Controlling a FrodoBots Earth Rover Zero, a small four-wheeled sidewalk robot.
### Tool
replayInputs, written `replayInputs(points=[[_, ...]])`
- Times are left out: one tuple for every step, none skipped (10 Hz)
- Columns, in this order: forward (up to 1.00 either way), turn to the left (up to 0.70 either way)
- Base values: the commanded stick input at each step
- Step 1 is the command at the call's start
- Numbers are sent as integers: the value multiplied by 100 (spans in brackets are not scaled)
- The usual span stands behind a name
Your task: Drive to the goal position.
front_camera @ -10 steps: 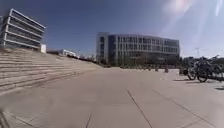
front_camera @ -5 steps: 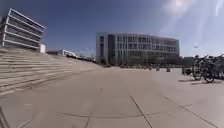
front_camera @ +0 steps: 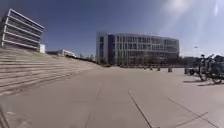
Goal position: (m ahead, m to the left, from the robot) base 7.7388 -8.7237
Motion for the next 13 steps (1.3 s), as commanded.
replayInputs(points=[[70,0],[70,0],[70,0],[70,0],[70,-4],[70,-11],[70,-9],[70,-2],[70,0],[70,0],[70,0],[70,0],[70,-6]])
